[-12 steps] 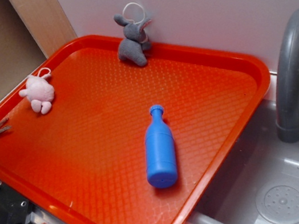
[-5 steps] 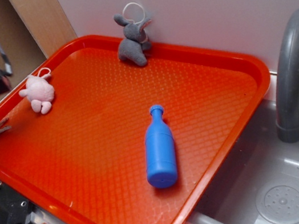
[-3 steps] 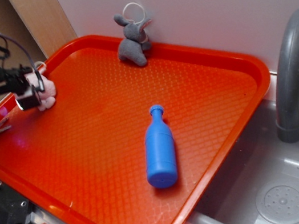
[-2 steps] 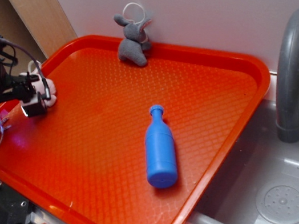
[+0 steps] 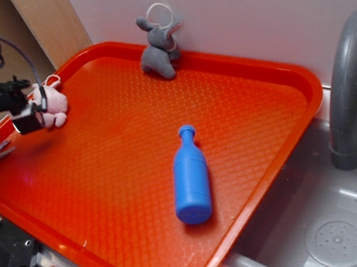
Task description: Grab the silver keys.
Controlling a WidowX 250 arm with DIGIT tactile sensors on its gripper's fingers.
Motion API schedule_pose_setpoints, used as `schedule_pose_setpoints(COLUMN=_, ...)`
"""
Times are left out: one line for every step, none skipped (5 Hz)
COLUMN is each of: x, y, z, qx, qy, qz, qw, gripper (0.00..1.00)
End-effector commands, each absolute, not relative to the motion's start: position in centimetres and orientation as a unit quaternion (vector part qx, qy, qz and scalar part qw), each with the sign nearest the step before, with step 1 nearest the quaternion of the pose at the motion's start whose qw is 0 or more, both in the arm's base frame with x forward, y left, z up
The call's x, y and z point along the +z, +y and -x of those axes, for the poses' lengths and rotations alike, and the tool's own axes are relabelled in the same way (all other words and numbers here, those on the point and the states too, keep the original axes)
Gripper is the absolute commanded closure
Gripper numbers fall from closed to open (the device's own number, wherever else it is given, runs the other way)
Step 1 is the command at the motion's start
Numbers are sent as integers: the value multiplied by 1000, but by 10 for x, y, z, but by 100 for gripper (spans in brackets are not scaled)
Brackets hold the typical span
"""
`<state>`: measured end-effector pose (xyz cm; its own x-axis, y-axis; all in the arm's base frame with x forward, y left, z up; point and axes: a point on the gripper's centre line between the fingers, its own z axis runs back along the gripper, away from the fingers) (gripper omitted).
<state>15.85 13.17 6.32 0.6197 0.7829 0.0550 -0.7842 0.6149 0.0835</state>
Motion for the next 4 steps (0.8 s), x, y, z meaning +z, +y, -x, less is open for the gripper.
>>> schedule_pose_setpoints(x=57, y=142, z=-149, qx=437, qy=-43, qz=-80, qw=895, gripper=0)
schedule_pose_setpoints(x=48, y=148, z=-135, qx=430, qy=-45, qz=-92, qw=897, gripper=0)
schedule_pose_setpoints(x=55, y=153, z=-123, qx=421, qy=-44, qz=-79, qw=903, gripper=0)
schedule_pose_setpoints(x=52, y=155, z=-120, qx=421, qy=-41, qz=-86, qw=902, gripper=0)
